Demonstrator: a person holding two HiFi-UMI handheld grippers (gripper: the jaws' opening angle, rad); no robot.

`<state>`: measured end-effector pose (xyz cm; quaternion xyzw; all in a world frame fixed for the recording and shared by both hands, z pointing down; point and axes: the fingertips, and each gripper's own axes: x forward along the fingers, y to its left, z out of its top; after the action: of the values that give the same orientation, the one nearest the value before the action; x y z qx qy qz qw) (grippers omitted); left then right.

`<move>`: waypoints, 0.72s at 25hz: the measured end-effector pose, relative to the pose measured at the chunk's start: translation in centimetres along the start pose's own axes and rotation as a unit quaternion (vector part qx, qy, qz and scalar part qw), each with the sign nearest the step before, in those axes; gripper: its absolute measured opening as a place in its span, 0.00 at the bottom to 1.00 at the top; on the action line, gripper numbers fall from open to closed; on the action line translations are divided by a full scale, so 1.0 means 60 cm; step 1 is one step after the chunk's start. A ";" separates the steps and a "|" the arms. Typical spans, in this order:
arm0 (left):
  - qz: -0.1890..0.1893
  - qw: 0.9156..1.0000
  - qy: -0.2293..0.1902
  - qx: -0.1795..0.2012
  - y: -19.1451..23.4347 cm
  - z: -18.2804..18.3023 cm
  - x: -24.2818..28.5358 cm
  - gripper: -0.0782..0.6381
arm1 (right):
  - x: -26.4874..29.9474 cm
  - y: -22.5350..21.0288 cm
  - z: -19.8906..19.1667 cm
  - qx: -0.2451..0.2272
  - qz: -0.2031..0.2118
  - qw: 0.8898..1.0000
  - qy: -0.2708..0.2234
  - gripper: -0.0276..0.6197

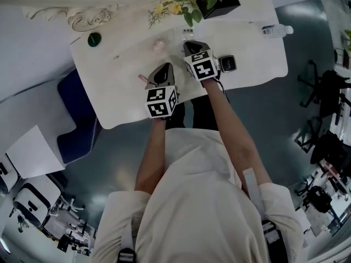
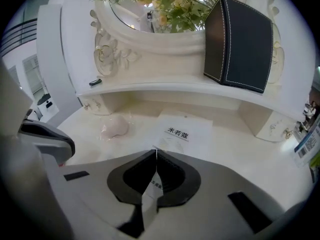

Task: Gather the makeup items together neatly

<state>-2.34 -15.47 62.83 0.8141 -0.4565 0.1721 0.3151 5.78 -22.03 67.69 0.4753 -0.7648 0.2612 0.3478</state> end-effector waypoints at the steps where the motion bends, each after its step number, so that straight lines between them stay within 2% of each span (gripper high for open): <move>1: 0.000 1.000 0.001 0.001 -0.003 -0.002 0.001 0.13 | -0.003 0.002 -0.003 -0.004 0.002 1.000 -0.001 0.11; 5: 0.007 1.000 0.002 0.010 -0.015 -0.007 -0.001 0.13 | -0.018 0.011 -0.009 -0.008 0.012 1.000 -0.003 0.11; 18: 0.037 0.999 -0.010 -0.011 -0.068 -0.051 -0.038 0.13 | -0.089 0.026 -0.099 -0.040 0.048 0.998 0.009 0.11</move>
<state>-0.03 -10.37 62.35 0.7946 -0.4913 0.1707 0.3133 7.67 -14.15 67.10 0.4211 -0.7937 0.2512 0.3601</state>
